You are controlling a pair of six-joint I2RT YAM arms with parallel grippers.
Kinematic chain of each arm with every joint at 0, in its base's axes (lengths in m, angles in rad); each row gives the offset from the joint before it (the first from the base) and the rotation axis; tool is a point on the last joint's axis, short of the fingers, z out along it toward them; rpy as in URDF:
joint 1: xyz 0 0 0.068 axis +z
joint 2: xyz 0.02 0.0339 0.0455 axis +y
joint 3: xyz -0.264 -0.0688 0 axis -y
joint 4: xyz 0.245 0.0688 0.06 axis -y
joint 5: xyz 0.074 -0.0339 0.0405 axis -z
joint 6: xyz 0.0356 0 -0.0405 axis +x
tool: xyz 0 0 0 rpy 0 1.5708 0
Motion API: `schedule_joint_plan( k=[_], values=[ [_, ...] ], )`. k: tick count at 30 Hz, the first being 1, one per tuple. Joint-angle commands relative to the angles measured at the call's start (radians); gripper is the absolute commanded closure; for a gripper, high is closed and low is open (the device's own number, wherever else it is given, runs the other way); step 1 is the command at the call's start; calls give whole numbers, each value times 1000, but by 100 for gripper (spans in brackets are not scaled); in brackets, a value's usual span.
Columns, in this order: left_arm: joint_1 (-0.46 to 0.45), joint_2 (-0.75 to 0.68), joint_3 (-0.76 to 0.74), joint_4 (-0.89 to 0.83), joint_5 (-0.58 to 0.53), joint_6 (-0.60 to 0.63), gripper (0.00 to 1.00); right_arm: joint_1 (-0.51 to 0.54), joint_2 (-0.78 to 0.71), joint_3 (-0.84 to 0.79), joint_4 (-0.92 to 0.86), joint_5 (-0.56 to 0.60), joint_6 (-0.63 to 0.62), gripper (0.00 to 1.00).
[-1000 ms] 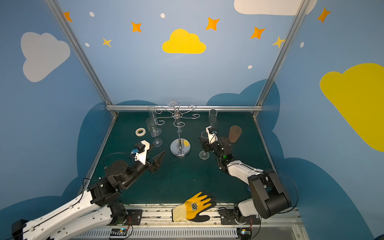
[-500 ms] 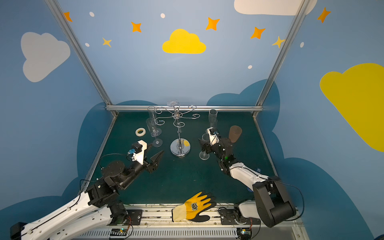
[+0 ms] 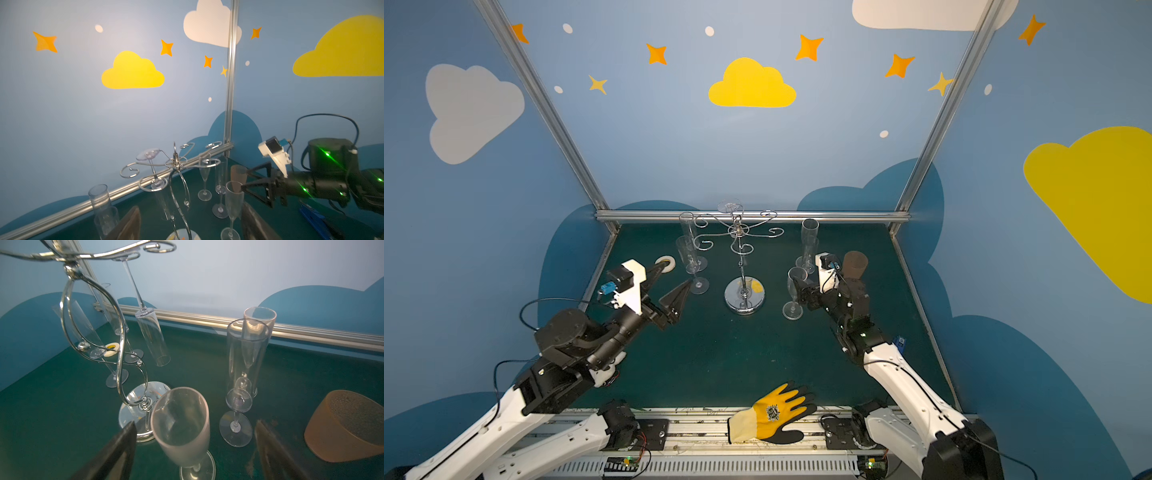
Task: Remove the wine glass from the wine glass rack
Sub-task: 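Raise the left gripper toward the rack top while the right draws back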
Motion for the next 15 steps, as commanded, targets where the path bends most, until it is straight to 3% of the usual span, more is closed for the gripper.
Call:
schedule_joint_plan(
  k=[1, 5, 9, 15],
  values=[
    [77, 49, 96, -71, 86, 24, 24, -5, -71, 11, -122, 75, 98, 11],
    [215, 163, 238, -138, 168, 19, 24, -5, -169, 11, -213, 82, 143, 10],
    [355, 349, 441, -258, 158, -54, 24, -4, -250, 63, -368, -40, 162, 10],
    [558, 584, 670, -320, 432, -233, 24, 0, -318, 124, -491, -100, 183, 10]
  ],
)
